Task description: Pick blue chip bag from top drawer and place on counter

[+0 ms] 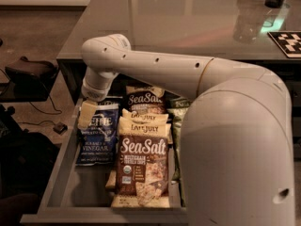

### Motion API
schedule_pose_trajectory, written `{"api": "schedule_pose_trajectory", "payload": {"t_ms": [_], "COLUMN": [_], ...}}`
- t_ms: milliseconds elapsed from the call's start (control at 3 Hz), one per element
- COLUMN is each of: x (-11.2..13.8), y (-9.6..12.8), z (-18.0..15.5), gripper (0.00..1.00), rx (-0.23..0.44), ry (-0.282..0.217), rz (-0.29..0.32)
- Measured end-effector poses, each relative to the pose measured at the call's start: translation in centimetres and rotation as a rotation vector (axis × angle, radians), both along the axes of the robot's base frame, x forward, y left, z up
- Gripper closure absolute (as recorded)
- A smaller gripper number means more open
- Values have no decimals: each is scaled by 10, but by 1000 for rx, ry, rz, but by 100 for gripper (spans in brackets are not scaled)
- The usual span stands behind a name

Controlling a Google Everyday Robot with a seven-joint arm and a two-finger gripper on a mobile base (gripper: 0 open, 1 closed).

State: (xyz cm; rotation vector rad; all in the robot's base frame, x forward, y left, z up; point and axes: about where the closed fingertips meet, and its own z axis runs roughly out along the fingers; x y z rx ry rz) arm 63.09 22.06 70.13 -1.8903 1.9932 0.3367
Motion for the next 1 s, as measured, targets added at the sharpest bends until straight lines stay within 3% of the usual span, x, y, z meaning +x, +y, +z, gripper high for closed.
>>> {"api": "schedule_pose_trajectory", "payload": {"t_ms": [667,1000], "x": [-4,-11], "y": [1,5], "z": [-15,-40], "gripper": [0,0], "rx": [-22,-43], "ry": [23,68], "rz": [-8,-14]}}
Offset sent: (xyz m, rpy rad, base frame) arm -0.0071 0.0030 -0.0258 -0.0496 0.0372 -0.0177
